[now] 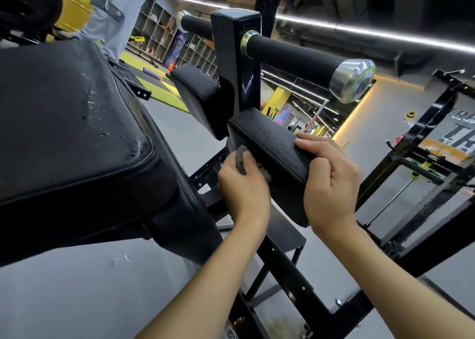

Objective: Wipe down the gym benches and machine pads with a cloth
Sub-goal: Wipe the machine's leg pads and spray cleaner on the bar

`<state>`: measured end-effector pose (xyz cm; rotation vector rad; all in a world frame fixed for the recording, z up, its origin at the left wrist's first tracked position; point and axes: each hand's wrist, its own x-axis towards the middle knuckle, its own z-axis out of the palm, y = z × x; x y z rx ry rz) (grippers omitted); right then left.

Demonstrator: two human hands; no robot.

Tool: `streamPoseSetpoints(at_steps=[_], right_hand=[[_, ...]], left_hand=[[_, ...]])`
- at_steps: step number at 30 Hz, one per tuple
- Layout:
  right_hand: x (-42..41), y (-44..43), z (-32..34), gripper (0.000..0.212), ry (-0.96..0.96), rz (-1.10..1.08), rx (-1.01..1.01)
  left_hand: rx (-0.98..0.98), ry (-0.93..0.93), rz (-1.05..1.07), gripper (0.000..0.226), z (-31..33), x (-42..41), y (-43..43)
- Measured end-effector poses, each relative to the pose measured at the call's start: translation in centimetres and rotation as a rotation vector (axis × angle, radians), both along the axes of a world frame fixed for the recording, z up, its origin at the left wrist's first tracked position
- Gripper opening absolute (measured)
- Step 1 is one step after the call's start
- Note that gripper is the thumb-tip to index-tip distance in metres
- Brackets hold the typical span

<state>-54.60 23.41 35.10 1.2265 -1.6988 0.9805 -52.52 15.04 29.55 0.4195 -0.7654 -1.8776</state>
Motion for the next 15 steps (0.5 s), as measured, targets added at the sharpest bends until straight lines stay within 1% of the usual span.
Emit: streamPoseSetpoints(at_steps=[4,7,9,10,11,13,15], right_hand=[[0.0,-0.1,-0.1,0.043,0.007,-0.012,-0.004],[0.2,-0.2,0.0,0.041,0.005,-0.019,-0.009],[0.4,-0.2,0.1,0.041,-0.01,-0.029,-0.002],[0.6,-0.1,0.1,0.041,-0.02,-0.031,0.003],[0.6,-0.1,0.1,0.041,-0.028,-0.03,0.004],[0.6,-0.1,0.0,0.041,-0.038,-0.027,-0.009],[0.5,-0.1,-0.1,0.041,-0.036,-0.032,-0.01]], left_hand=[[0.06,-0.094,0.038,0.024,-0.1,-2.5,-1.1],[0.198,-0.135,-0.031,0.024,0.0,-3.8,-1.8],[0.279,-0.136,-0.107,0.024,0.4,-3.7,-2.1],[0.295,-0.119,-0.112,0.024,0.6,-3.3,-2.1],[0.278,-0.082,-0.077,0.023,0.9,-2.7,-1.9],[0.176,0.006,0.039,0.019,1.9,-0.9,-1.3],[0.12,0.042,0.124,0.017,2.3,-0.3,-1.3]])
